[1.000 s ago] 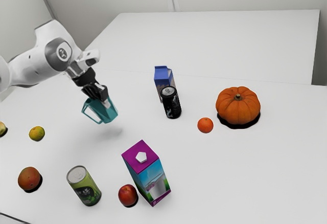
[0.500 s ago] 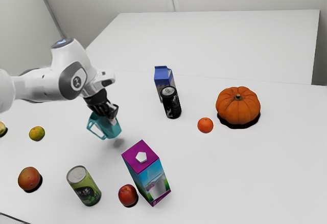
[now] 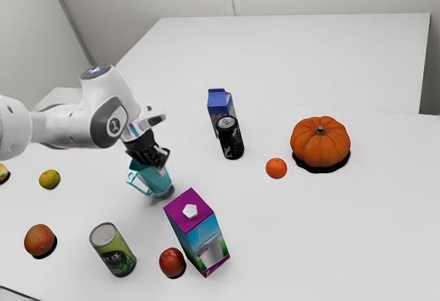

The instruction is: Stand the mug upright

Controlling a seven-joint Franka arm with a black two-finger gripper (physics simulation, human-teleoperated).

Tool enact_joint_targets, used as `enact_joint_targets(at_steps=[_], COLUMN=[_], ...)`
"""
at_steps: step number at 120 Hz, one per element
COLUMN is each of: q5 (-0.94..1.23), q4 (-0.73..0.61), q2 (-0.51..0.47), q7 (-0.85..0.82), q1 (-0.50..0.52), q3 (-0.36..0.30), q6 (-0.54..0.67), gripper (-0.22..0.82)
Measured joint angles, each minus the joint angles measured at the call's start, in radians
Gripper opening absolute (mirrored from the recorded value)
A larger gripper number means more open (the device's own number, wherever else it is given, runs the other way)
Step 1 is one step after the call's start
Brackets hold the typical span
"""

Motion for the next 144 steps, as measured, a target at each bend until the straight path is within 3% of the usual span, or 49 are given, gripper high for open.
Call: enact_joint_targets(at_steps=[55,81,106,144], q5=[-0.002,-0.006,-0.014,-0.012], q4=[0.000,0.004,0.083,0.347], q2=[0.046,0.013,-0.019,-0.011], q7=[-0.057,-0.067,-0.072,-0.079], q1=[-0.016,-0.022,-0.038,-0.038], q3=[0.000,-0.001,-0.001,0.000], q6=[0.009,0.005,-0.046,-0.321], gripper=[-0.13,0.11,0.40,0.54])
